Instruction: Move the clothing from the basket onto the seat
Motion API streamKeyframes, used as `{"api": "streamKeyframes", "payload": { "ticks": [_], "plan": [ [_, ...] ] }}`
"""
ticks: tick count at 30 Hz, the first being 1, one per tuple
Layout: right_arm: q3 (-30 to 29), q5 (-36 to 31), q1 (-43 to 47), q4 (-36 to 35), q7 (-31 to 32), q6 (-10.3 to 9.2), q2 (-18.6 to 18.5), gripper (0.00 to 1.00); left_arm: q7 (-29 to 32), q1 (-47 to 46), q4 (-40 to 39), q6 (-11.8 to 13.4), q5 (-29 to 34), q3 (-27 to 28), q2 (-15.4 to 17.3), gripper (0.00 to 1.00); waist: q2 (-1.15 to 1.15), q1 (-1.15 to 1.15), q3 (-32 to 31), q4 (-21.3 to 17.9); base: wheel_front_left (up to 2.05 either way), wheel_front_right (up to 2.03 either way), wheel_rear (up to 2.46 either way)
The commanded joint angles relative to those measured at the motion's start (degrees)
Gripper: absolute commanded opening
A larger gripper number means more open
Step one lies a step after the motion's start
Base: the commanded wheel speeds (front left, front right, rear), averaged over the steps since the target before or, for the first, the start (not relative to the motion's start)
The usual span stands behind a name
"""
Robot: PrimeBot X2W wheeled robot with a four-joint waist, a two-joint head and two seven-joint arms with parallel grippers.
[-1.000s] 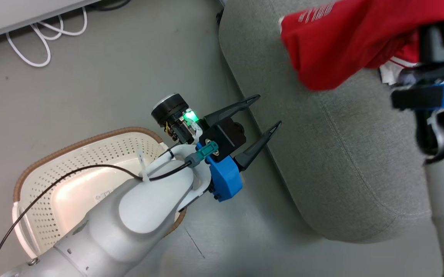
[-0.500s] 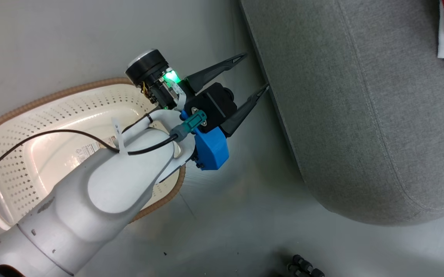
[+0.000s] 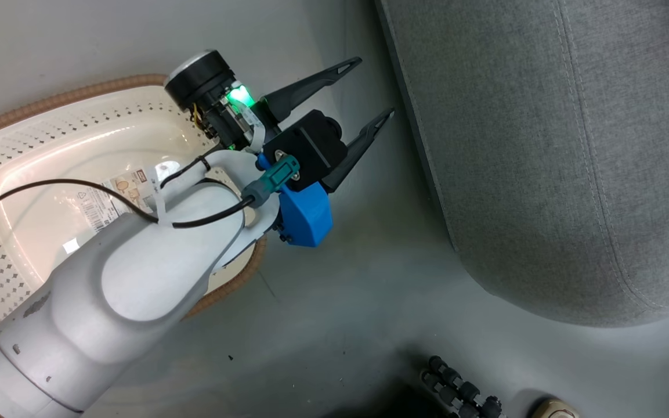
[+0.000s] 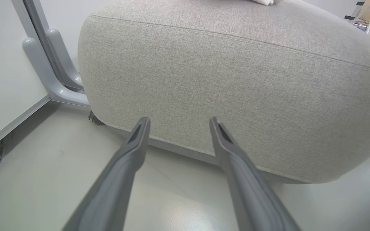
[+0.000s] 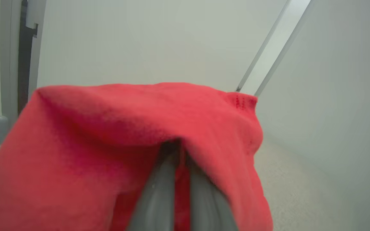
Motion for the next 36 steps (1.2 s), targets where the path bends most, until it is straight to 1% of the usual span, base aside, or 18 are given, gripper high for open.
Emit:
{"api": "streamKeyframes", "payload": {
  "ticks": [1,5,9,15,16,17,22,26,30,36],
  "plan": [
    [-0.2,-0.5,0.5,1.1,0.0,-0.04,0.8,0.0,0.3,-0.5,-0.5,0.2,0.1,0.1,0.4,1.0,0.0,-0.01,0.3,0.0,0.0,0.0,0.0],
    [1.5,-2.8,1.0,4.3,0.0,-0.04,2.6,0.0,0.8,-0.7,-1.4,0.5,0.0,0.0,0.7,1.0,0.0,-0.01,0.9,0.3,0.0,0.0,0.0],
    [0.7,-2.5,1.5,6.5,0.0,-0.04,4.1,0.0,1.2,-0.4,-2.1,0.8,-0.1,-0.2,1.3,1.0,0.0,-0.01,1.2,0.4,0.0,0.0,0.0],
    [-0.5,-1.7,2.7,5.8,0.0,-0.04,5.2,0.0,1.2,0.6,-2.5,1.4,-0.5,-0.3,2.1,1.0,0.0,-0.01,0.6,0.0,0.0,0.0,0.0],
    [-0.9,-1.6,2.9,5.3,0.0,-0.04,5.3,0.58,1.2,0.7,-2.5,1.4,-0.6,-0.4,2.1,1.0,0.0,-0.01,0.4,0.0,0.0,0.0,0.0],
    [-1.4,-1.3,3.5,5.0,0.0,-0.04,5.6,1.0,1.1,0.9,-2.4,1.5,-0.6,-0.5,2.0,1.0,0.0,-0.01,0.0,0.1,0.0,0.0,0.0],
    [-2.3,0.4,6.7,2.6,0.0,-0.04,6.3,1.0,0.0,1.7,-1.8,1.8,-1.1,-0.8,1.2,1.0,0.0,-0.01,-2.4,0.4,0.0,0.0,0.0],
    [-1.6,1.5,10.8,0.7,0.0,-0.04,7.2,1.0,-1.4,2.4,-0.8,1.9,-1.7,-1.0,0.3,1.0,0.0,-0.01,-4.9,0.8,0.0,0.0,0.0],
    [-0.5,1.9,14.6,-1.0,0.0,-0.04,7.8,1.0,-3.3,3.6,0.8,2.1,-2.6,-1.1,-0.8,1.0,0.0,-0.01,-8.4,1.3,0.0,0.0,0.0],
    [1.3,2.7,19.1,-4.3,0.0,-0.04,8.6,1.0,-7.4,6.0,4.0,3.2,-4.6,0.1,-2.4,1.0,0.0,-0.01,-14.7,2.8,0.0,0.0,0.0]
  ]
}}
